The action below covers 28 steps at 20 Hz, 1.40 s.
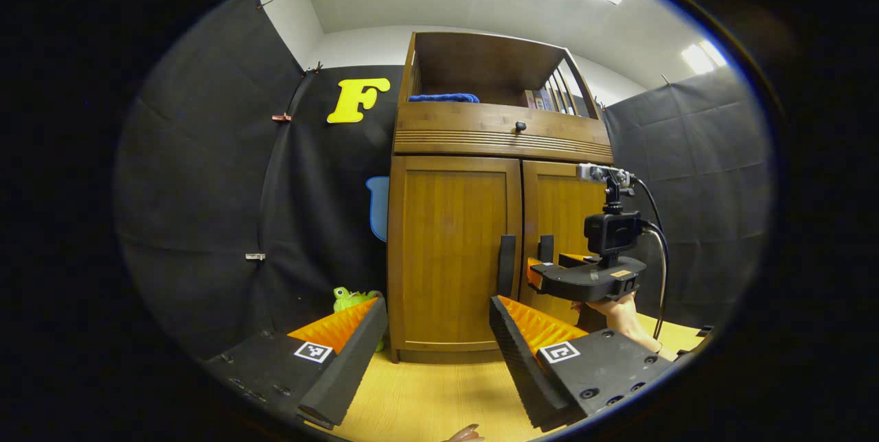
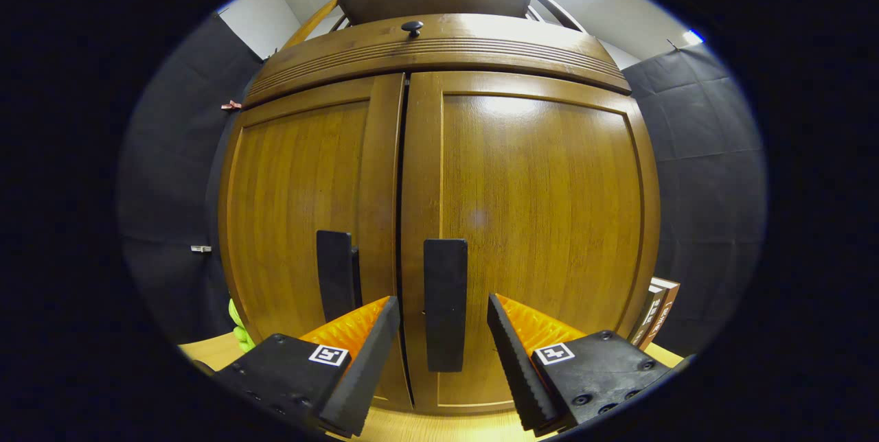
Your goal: Open the right door of the double-door shoe cabinet with the right hand, and open the left door with the left hand.
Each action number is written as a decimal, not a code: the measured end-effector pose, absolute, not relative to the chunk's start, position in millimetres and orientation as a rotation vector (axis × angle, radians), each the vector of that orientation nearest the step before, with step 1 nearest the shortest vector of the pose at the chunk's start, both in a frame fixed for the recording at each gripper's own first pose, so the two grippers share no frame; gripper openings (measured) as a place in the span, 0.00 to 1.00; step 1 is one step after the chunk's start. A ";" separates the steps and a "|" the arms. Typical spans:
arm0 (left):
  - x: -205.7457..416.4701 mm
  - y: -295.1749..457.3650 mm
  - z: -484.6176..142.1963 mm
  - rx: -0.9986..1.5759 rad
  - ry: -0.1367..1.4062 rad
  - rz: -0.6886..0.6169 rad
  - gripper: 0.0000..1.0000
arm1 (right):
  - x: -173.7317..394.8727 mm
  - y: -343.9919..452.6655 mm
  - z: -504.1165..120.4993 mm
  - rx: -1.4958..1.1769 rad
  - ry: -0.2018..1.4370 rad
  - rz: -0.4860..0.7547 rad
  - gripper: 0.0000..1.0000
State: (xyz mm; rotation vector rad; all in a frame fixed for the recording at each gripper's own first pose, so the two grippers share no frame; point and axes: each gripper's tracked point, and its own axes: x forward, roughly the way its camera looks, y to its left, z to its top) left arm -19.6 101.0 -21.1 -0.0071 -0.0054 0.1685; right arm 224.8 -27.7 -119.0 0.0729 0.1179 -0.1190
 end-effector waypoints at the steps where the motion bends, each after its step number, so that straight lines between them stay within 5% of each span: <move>1: -22.6 102.5 -22.3 -0.008 -0.013 0.182 0.94 | 229.1 -29.6 -120.1 0.077 0.119 -0.127 0.83; 10: -30.0 136.6 -16.9 -0.020 -0.025 0.257 0.94 | 238.4 -31.3 -124.6 -0.015 0.145 -0.175 0.18; 28: -34.4 99.1 -21.7 -0.036 -0.018 0.171 0.94 | 162.3 -35.5 -109.9 -0.007 0.183 -0.101 0.17</move>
